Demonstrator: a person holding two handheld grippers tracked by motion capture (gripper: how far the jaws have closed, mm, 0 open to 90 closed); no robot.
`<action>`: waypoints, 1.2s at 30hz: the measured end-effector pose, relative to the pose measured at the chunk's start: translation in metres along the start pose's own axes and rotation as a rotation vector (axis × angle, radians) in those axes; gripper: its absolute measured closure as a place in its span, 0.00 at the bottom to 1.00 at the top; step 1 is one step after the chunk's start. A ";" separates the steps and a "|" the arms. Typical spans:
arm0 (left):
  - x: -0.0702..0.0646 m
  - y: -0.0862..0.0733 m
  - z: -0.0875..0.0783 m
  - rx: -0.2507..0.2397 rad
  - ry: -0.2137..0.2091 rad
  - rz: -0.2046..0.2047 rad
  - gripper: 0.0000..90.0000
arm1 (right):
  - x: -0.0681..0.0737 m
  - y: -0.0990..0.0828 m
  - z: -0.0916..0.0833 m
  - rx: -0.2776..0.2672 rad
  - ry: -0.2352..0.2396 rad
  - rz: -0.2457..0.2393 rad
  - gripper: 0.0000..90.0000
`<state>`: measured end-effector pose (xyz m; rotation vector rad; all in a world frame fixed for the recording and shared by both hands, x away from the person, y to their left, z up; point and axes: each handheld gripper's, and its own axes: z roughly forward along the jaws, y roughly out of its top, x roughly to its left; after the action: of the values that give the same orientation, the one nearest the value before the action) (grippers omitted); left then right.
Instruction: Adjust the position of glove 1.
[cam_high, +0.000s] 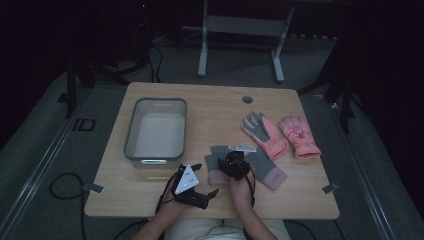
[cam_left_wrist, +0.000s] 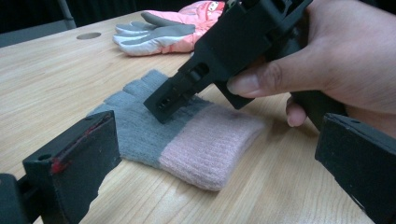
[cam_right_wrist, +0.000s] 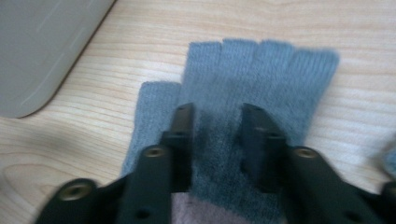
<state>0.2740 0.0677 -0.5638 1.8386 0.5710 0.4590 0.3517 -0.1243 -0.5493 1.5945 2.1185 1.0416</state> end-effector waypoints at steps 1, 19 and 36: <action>0.000 0.000 0.000 -0.001 -0.001 -0.001 0.00 | 0.000 0.002 -0.001 0.005 -0.002 -0.010 0.68; 0.000 0.000 0.000 -0.005 -0.001 -0.004 0.00 | -0.083 0.040 -0.063 -0.016 0.202 -0.412 0.70; 0.001 0.000 0.000 -0.011 0.007 -0.012 0.00 | -0.147 0.008 -0.056 0.167 0.174 -0.509 0.68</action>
<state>0.2745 0.0681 -0.5640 1.8222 0.5834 0.4600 0.3734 -0.2788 -0.5324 0.9577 2.5918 0.8684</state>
